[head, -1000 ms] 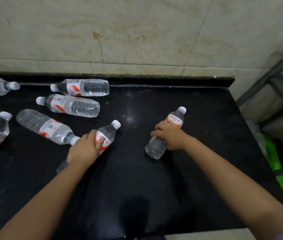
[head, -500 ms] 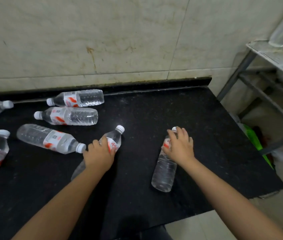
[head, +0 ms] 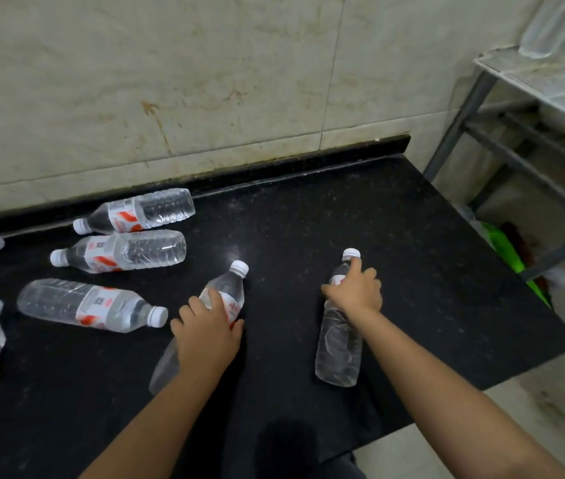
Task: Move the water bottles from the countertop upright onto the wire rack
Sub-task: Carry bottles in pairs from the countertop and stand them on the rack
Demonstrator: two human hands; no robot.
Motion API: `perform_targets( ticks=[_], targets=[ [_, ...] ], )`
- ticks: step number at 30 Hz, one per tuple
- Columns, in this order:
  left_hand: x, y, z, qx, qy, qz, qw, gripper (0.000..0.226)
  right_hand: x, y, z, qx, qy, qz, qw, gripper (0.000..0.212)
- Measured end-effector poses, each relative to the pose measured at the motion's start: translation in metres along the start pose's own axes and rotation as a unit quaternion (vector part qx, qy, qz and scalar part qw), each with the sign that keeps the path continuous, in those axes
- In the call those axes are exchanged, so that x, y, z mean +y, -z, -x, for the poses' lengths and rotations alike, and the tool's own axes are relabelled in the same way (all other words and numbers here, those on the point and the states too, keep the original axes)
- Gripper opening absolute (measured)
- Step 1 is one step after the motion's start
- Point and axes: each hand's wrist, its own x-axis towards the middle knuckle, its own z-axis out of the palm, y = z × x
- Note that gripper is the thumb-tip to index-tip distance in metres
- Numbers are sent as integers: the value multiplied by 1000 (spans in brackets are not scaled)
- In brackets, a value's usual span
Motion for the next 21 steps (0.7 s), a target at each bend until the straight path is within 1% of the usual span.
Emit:
perform_targets(
  ticks=[2, 4, 5, 7, 11, 15, 17, 21],
  targets=[
    [6, 1, 6, -9, -1, 9, 1000, 67, -4, -2, 0, -3, 6, 15, 1000, 75],
    [5, 5, 1, 19, -9, 36, 999, 58, -8, -2, 0, -3, 11, 26, 1000, 75],
    [2, 7, -2, 10, -11, 39, 999, 56, -9, -1, 1, -6, 9, 25, 1000, 75],
    [-5, 5, -11, -19, -15, 41, 999, 56, -5, 2, 4, -16, 4, 9, 1000, 72],
    [-6, 5, -11, -23, -23, 93, 995, 59, 13, 3, 24, -30, 34, 12, 999, 63],
    [0, 10, 0, -29, -21, 115, 993, 56, 37, 14, 49, -45, 69, 18, 996, 65],
    [7, 16, 11, -26, -30, 133, 990, 56, 51, 29, 57, -35, 94, 40, 994, 67],
    [44, 42, 36, 7, -59, 224, 973, 52, 78, 71, 64, 12, 154, 68, 986, 73]
  ],
)
